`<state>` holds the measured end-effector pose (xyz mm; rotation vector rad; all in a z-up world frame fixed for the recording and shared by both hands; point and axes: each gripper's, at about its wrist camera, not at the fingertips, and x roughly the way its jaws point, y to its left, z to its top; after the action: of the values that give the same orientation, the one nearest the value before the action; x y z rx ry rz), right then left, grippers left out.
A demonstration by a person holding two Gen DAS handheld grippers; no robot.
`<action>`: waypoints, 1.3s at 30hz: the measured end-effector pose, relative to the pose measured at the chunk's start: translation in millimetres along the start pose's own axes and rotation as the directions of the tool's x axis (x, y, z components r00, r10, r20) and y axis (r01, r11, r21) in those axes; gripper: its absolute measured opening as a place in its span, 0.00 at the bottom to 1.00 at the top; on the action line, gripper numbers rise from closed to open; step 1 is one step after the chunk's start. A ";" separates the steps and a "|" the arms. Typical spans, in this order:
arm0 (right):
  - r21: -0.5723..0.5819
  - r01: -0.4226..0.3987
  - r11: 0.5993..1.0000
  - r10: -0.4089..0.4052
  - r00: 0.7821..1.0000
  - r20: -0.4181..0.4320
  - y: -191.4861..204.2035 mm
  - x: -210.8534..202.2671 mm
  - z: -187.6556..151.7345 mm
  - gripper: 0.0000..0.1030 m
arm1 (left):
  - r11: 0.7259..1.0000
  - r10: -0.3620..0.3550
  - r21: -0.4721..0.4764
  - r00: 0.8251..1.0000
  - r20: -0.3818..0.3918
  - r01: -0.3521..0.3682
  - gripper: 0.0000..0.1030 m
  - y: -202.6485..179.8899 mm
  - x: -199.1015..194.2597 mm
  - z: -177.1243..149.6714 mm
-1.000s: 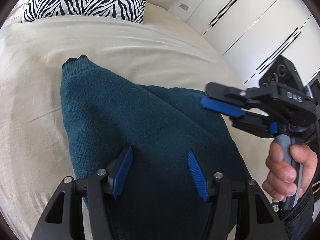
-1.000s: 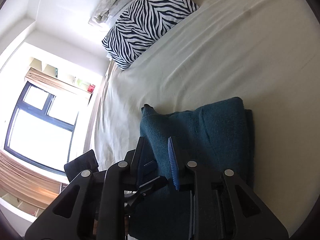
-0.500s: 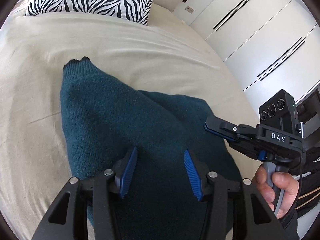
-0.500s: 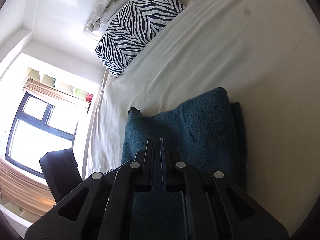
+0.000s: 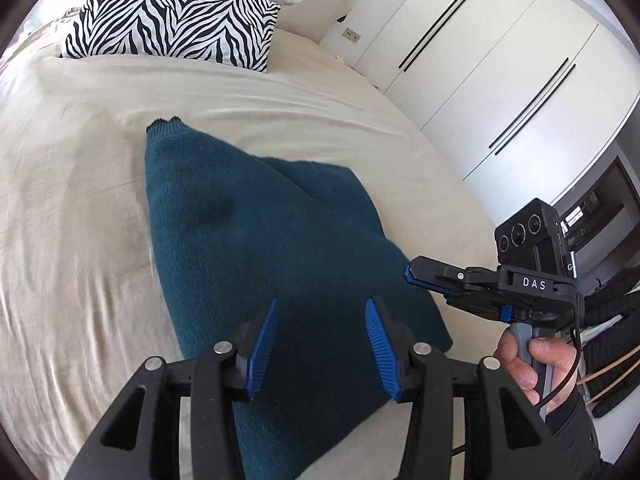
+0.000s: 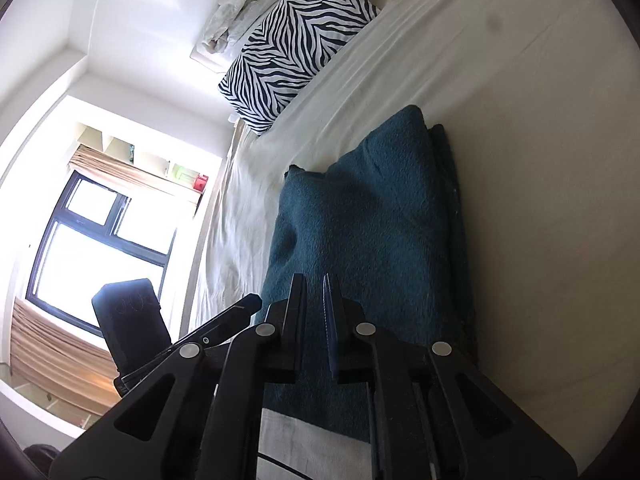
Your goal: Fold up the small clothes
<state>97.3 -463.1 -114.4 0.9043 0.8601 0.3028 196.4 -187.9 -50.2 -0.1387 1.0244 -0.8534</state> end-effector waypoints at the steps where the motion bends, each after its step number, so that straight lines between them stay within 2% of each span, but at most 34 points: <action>1: 0.000 0.033 0.999 -0.033 0.999 -0.022 -8.7 1.8 -13.7 0.09 | 1.000 0.016 0.000 0.999 -0.031 -0.016 0.48 1.0 8.7 -10.9; 2: 0.017 0.077 0.997 -0.076 0.996 -0.037 -23.0 7.1 -24.3 0.09 | 1.000 0.016 -0.016 0.998 -0.060 -0.017 0.47 5.6 18.6 -19.9; 3: 0.049 0.083 0.995 -0.081 0.996 -0.036 -37.8 8.1 -30.3 0.08 | 0.999 0.011 -0.034 0.997 -0.078 -0.014 0.46 11.6 26.8 -25.7; 5: 0.122 0.030 0.992 -0.031 1.000 0.007 -53.8 -5.9 -38.8 0.06 | 0.999 0.006 -0.044 0.998 -0.067 -0.009 0.46 14.1 27.3 -26.7; 7: 0.116 0.035 0.993 -0.041 0.998 0.047 -43.2 -26.8 -44.2 0.09 | 0.999 0.001 -0.048 0.998 -0.062 -0.004 0.47 8.7 15.6 -21.7; 9: 0.089 -0.036 0.995 0.028 0.996 0.085 -28.9 -43.6 -49.2 0.12 | 1.000 0.007 -0.011 0.999 -0.037 -0.008 0.49 -0.9 1.0 -23.4; 10: 0.074 -0.066 0.995 0.058 0.994 0.098 -21.9 -49.8 -51.7 0.21 | 1.000 0.008 0.003 1.000 -0.029 -0.008 0.51 -4.7 -3.2 -24.6; 12: 0.044 -0.050 0.998 0.045 0.992 0.116 -15.2 -56.9 -64.4 0.54 | 1.000 0.019 0.013 0.999 -0.038 -0.019 0.59 -4.6 -1.0 -32.7; 13: 0.028 -0.013 1.000 0.009 0.993 0.116 -16.4 -55.1 -71.0 0.77 | 1.000 0.022 0.003 0.998 -0.056 -0.022 0.59 -0.3 5.8 -37.0; 15: 0.019 0.058 0.998 -0.059 0.996 0.066 -24.4 -42.6 -81.7 0.76 | 1.000 0.012 -0.018 0.998 -0.062 -0.013 0.58 7.1 15.2 -41.8; 18: 0.041 0.035 0.999 -0.038 0.996 0.077 -22.5 -57.4 -86.5 0.76 | 1.000 0.002 -0.026 0.998 -0.063 -0.003 0.58 3.7 4.2 -36.8; 20: 0.034 0.012 0.999 -0.015 0.994 0.108 -13.0 -70.3 -80.3 0.76 | 1.000 -0.022 -0.023 0.999 -0.024 0.021 0.61 0.4 -16.5 -29.8; 22: 0.002 0.015 1.000 -0.015 0.989 0.150 -4.2 -83.0 -64.1 0.77 | 0.999 -0.030 -0.014 0.999 0.039 0.030 0.76 3.2 -34.8 -22.0; 23: -0.003 0.037 0.999 -0.036 0.988 0.153 -3.1 -86.7 -56.6 0.77 | 0.999 -0.023 -0.028 0.998 0.060 0.025 0.88 9.0 -38.9 -17.2; 24: 0.000 0.061 0.998 -0.061 0.988 0.141 -5.0 -86.9 -48.6 0.77 | 0.998 -0.024 -0.056 0.998 0.067 0.027 0.89 18.6 -39.2 -13.0; 26: 0.023 0.097 0.995 -0.098 0.993 0.072 -14.4 -71.2 -24.7 0.77 | 0.988 -0.032 -0.148 0.999 0.028 0.035 0.88 42.5 -28.4 -4.1; 28: 0.079 0.114 0.990 -0.116 0.993 0.029 -28.7 -54.9 -6.2 0.77 | 0.968 -0.081 -0.239 0.997 -0.001 0.078 0.88 64.6 -15.8 5.4; 30: 0.091 0.096 0.991 -0.095 0.995 -0.014 -38.7 -36.2 7.5 0.69 | 0.936 -0.138 -0.330 0.990 -0.018 0.124 0.88 86.7 -3.3 10.3; 31: 0.096 0.119 0.988 -0.117 0.993 -0.032 -42.4 -22.4 17.6 0.62 | 0.918 -0.158 -0.373 0.987 -0.031 0.135 0.87 95.7 4.7 12.1; 33: 0.103 0.144 0.984 -0.136 0.988 -0.079 -47.7 4.5 30.7 0.55 | 0.896 -0.185 -0.420 0.981 -0.058 0.144 0.81 105.8 19.7 14.9; 35: 0.106 0.142 0.984 -0.131 0.986 -0.108 -52.3 22.6 40.0 0.44 | 0.895 -0.190 -0.423 0.978 -0.084 0.138 0.74 104.3 32.0 17.7; 37: 0.114 0.135 0.984 -0.122 0.986 -0.118 -53.8 28.0 45.9 0.41 | 0.907 -0.164 -0.408 0.981 -0.106 0.108 0.71 98.3 38.9 22.6; 39: 0.088 0.168 0.982 -0.155 0.979 -0.135 -51.5 35.4 47.8 0.33 | 0.921 -0.119 -0.384 0.985 -0.127 0.062 0.60 91.0 44.0 25.7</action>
<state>150.5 -501.1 -158.2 0.9077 1.0684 0.1790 278.1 -163.1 -110.1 -0.4605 1.3262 -0.7487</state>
